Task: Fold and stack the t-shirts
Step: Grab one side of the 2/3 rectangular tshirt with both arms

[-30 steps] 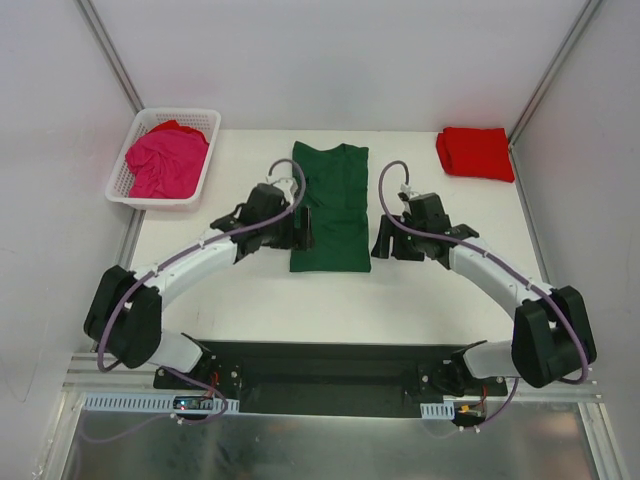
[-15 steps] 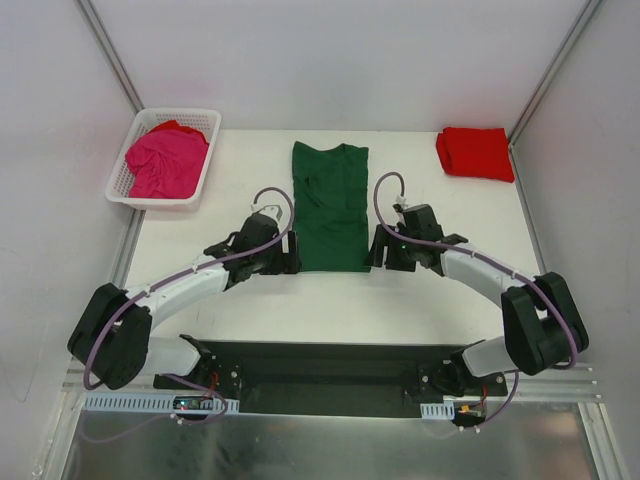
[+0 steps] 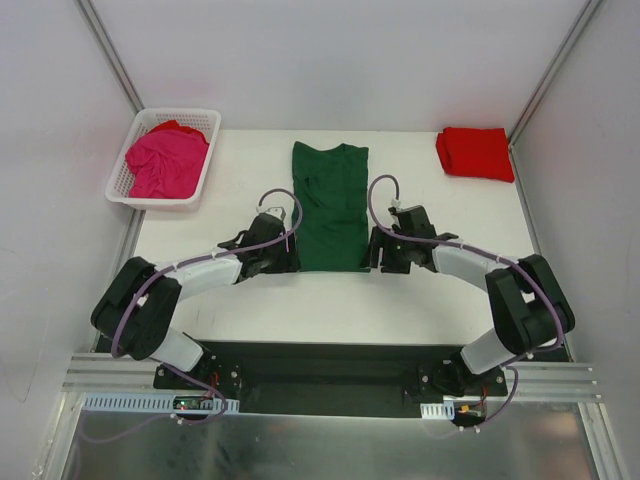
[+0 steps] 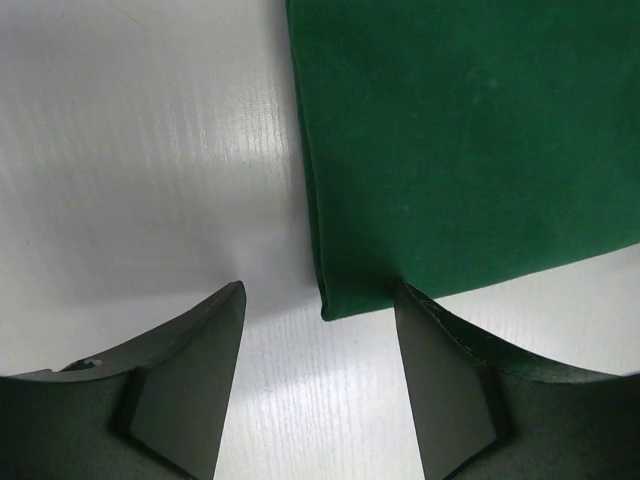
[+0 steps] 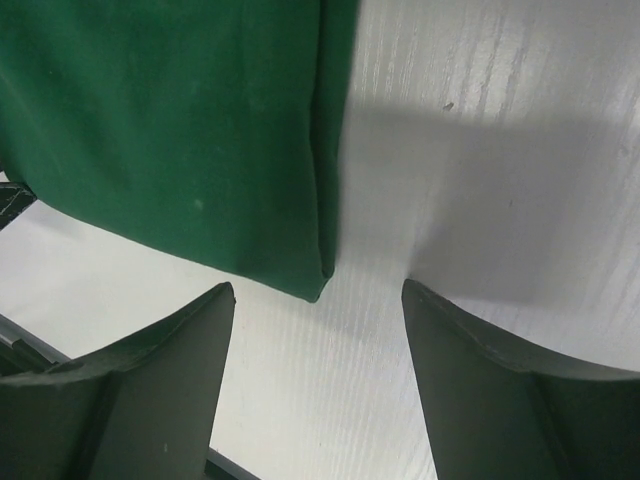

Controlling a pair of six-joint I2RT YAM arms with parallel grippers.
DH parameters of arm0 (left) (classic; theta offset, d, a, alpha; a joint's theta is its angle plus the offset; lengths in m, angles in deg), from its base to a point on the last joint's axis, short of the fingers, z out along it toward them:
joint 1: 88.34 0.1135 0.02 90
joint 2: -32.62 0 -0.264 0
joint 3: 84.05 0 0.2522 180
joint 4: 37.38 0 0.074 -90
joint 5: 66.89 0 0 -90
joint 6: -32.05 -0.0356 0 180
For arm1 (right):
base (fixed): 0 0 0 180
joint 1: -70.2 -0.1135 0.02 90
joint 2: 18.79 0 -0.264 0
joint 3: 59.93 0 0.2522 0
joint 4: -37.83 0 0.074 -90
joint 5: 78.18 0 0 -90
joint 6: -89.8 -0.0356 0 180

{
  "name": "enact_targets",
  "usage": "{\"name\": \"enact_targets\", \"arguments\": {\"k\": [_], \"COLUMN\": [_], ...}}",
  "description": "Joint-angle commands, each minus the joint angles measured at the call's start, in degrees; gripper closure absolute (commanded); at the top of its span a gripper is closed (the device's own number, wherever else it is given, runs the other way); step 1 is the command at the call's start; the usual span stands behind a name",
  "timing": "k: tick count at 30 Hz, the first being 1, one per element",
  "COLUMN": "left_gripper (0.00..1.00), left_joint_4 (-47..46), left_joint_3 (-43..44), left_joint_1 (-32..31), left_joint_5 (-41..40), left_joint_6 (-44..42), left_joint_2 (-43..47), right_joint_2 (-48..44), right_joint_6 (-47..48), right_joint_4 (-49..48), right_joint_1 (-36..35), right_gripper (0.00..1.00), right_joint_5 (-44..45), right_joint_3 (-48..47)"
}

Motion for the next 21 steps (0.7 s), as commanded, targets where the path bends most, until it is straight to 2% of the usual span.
{"name": "enact_targets", "arguments": {"k": [1,6,11,17,21], "left_gripper": [0.40,0.41,0.44,0.62,0.71], "left_joint_4": [-3.3,-4.1,-4.7,-5.3,-5.5], "left_joint_3": [-0.5,-0.7,-0.6,-0.2,-0.3], "left_joint_1": [0.3,0.7,0.9,1.0,1.1], "left_joint_5": [1.2,1.7,2.0,3.2,3.8], "left_joint_6": [0.4,0.5,0.6,0.9,1.1], "left_joint_2": [-1.1,-2.4,-3.1,-4.1,-4.1], "right_joint_2": [1.9,4.6,6.0,5.8,5.4], "right_joint_6": [-0.1,0.0,-0.1,-0.3,-0.4], "right_joint_4": [-2.3,-3.2,-3.3,-3.2,-3.3], "right_joint_1": [-0.2,-0.2,-0.3,-0.3,-0.3], "right_gripper": [0.29,0.29,0.34,0.52,0.73], "right_joint_5": [-1.4,-1.8,-2.7,-3.1,-3.2], "right_joint_3": [-3.0,-4.3,-5.3,-4.3,-3.4]}}
